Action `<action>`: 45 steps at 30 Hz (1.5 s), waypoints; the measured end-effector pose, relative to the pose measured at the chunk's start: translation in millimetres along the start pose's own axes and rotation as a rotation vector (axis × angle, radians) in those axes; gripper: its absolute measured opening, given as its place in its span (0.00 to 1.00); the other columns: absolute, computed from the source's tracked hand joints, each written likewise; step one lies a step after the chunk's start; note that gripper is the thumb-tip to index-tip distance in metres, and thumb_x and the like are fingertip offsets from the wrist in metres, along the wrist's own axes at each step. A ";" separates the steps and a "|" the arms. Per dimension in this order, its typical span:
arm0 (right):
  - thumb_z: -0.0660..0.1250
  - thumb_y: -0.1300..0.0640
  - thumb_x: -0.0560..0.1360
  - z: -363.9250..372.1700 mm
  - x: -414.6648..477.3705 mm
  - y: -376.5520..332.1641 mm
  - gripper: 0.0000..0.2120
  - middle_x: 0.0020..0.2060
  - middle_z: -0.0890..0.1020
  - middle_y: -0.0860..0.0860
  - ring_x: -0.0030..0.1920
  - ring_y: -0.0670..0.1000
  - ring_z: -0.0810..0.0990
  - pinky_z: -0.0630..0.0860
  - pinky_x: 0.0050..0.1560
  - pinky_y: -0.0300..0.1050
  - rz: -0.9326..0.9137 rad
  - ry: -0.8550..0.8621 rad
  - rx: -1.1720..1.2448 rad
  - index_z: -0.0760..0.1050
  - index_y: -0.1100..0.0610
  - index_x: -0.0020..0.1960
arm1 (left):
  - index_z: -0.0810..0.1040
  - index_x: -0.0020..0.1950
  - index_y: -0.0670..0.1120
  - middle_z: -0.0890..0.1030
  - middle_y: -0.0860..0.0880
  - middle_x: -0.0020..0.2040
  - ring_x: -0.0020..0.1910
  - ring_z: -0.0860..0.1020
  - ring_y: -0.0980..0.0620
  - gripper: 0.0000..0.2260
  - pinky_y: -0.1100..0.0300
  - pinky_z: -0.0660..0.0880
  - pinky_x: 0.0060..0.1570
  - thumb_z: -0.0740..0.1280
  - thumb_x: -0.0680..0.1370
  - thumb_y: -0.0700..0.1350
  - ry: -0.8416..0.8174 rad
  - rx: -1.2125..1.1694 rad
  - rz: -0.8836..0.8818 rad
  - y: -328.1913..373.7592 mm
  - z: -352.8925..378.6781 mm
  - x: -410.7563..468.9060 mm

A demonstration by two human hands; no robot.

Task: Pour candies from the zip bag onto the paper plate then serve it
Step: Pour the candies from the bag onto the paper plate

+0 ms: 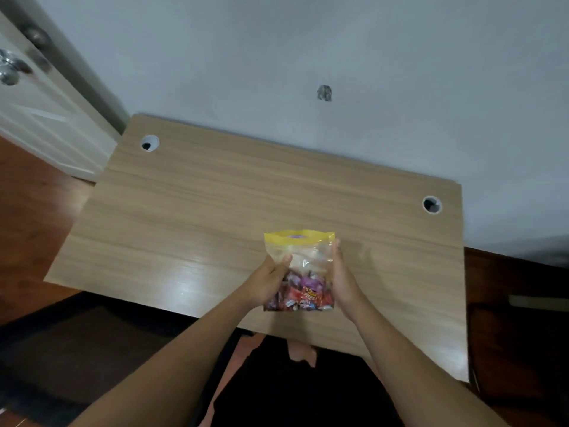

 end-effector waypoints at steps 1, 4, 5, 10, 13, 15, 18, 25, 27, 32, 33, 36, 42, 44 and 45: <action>0.50 0.31 0.87 -0.7 -0.9 3.3 0.31 0.68 0.85 0.50 0.69 0.55 0.84 0.81 0.69 0.44 -0.009 0.020 -0.080 0.79 0.48 0.74 | 0.71 0.79 0.52 0.82 0.53 0.71 0.67 0.79 0.61 0.23 0.50 0.72 0.78 0.56 0.88 0.60 -0.011 0.004 -0.002 -7.6 3.7 3.6; 0.53 0.29 0.85 -6.2 4.1 22.1 0.32 0.72 0.80 0.43 0.71 0.47 0.80 0.75 0.72 0.37 -0.035 0.079 -0.289 0.74 0.47 0.78 | 0.72 0.75 0.49 0.83 0.51 0.66 0.66 0.82 0.58 0.19 0.49 0.74 0.76 0.57 0.88 0.57 -0.047 0.002 -0.041 -20.1 15.2 7.5; 0.52 0.23 0.81 -8.4 8.2 31.1 0.38 0.73 0.81 0.43 0.74 0.47 0.79 0.72 0.79 0.46 -0.030 0.089 -0.328 0.73 0.45 0.79 | 0.71 0.75 0.51 0.83 0.51 0.66 0.66 0.82 0.55 0.19 0.49 0.74 0.76 0.57 0.88 0.58 -0.055 -0.010 -0.059 -20.1 17.5 6.6; 0.50 0.16 0.74 -11.7 16.0 56.0 0.45 0.72 0.81 0.42 0.75 0.47 0.77 0.67 0.82 0.54 0.052 0.102 -0.403 0.72 0.42 0.79 | 0.66 0.76 0.59 0.79 0.61 0.67 0.65 0.80 0.60 0.17 0.53 0.72 0.77 0.56 0.88 0.60 -0.112 -0.030 -0.132 -29.9 22.8 4.2; 0.52 0.18 0.77 -5.6 11.8 57.5 0.41 0.73 0.81 0.38 0.78 0.43 0.75 0.64 0.85 0.53 0.021 0.050 -0.410 0.73 0.42 0.79 | 0.65 0.79 0.56 0.79 0.58 0.71 0.68 0.81 0.62 0.19 0.62 0.78 0.68 0.57 0.88 0.57 -0.143 -0.075 -0.136 -38.2 23.6 5.0; 0.52 0.18 0.76 -5.6 10.6 62.3 0.41 0.73 0.81 0.38 0.77 0.43 0.75 0.64 0.85 0.53 0.060 0.037 -0.418 0.74 0.40 0.79 | 0.67 0.78 0.55 0.79 0.55 0.71 0.63 0.82 0.65 0.20 0.68 0.79 0.61 0.57 0.87 0.60 -0.161 -0.056 -0.152 -49.2 23.4 8.2; 0.50 0.20 0.79 -3.4 1.0 59.4 0.39 0.72 0.82 0.41 0.75 0.46 0.77 0.67 0.83 0.51 0.107 0.020 -0.437 0.76 0.40 0.78 | 0.64 0.83 0.55 0.74 0.52 0.79 0.71 0.77 0.55 0.38 0.61 0.75 0.68 0.56 0.79 0.75 -0.167 0.044 -0.213 -58.3 21.0 8.9; 0.44 0.30 0.86 2.2 -10.4 45.4 0.34 0.64 0.79 0.44 0.67 0.46 0.75 0.66 0.71 0.43 0.135 -0.014 -0.425 0.74 0.44 0.80 | 0.61 0.85 0.58 0.74 0.55 0.75 0.67 0.76 0.51 0.32 0.57 0.74 0.65 0.52 0.84 0.70 -0.211 0.064 -0.216 -38.9 23.6 4.2; 0.46 0.30 0.86 3.5 -11.9 44.6 0.32 0.67 0.78 0.41 0.71 0.44 0.74 0.65 0.75 0.43 0.120 -0.046 -0.407 0.74 0.42 0.80 | 0.64 0.84 0.59 0.74 0.53 0.78 0.73 0.75 0.50 0.35 0.54 0.71 0.72 0.53 0.81 0.74 -0.215 0.099 -0.220 -46.4 21.6 9.0; 0.58 0.28 0.82 1.4 -3.7 56.2 0.26 0.64 0.84 0.67 0.66 0.62 0.85 0.77 0.75 0.56 0.093 -0.057 -0.447 0.86 0.41 0.62 | 0.71 0.80 0.55 0.78 0.50 0.76 0.74 0.76 0.50 0.22 0.52 0.72 0.76 0.52 0.89 0.59 -0.241 0.137 -0.119 -40.5 20.7 10.0; 0.58 0.29 0.83 0.8 -4.4 54.2 0.31 0.61 0.86 0.67 0.64 0.63 0.86 0.78 0.73 0.56 0.096 -0.035 -0.446 0.85 0.51 0.64 | 0.71 0.81 0.54 0.77 0.51 0.76 0.76 0.74 0.50 0.21 0.51 0.70 0.78 0.52 0.89 0.57 -0.242 0.137 -0.112 -37.6 20.8 9.5; 0.58 0.34 0.86 -0.5 -5.9 49.4 0.24 0.51 0.90 0.47 0.57 0.49 0.87 0.77 0.66 0.45 0.120 -0.008 -0.492 0.86 0.49 0.60 | 0.70 0.80 0.54 0.78 0.49 0.74 0.75 0.75 0.48 0.21 0.49 0.69 0.79 0.52 0.89 0.56 -0.239 0.155 -0.168 -40.9 19.9 10.6; 0.57 0.36 0.87 1.5 -9.7 42.2 0.28 0.22 0.79 0.41 0.33 0.44 0.78 0.72 0.43 0.42 0.178 0.026 -0.455 0.72 0.49 0.33 | 0.80 0.70 0.53 0.87 0.45 0.63 0.64 0.84 0.44 0.45 0.42 0.76 0.72 0.51 0.71 0.84 -0.175 0.209 -0.303 -80.9 13.6 24.9; 0.59 0.33 0.85 1.4 -11.1 44.6 0.30 0.29 0.78 0.53 0.34 0.51 0.79 0.70 0.42 0.45 0.155 -0.011 -0.478 0.72 0.54 0.35 | 0.81 0.69 0.50 0.87 0.40 0.62 0.63 0.85 0.41 0.51 0.40 0.77 0.70 0.51 0.66 0.87 -0.160 0.212 -0.318 -87.4 14.1 28.3; 0.62 0.33 0.84 1.2 -11.5 46.8 0.29 0.32 0.79 0.58 0.37 0.52 0.83 0.72 0.42 0.45 0.157 -0.026 -0.474 0.74 0.57 0.39 | 0.81 0.69 0.48 0.87 0.38 0.62 0.63 0.84 0.39 0.53 0.40 0.77 0.70 0.50 0.65 0.87 -0.156 0.218 -0.320 -83.5 13.9 26.5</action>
Point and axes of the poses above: each hand's wrist, its own x-axis towards the middle knuckle, its own z-axis out of the palm, y = z × x, the point moved 6 cm from there along x, towards the middle knuckle
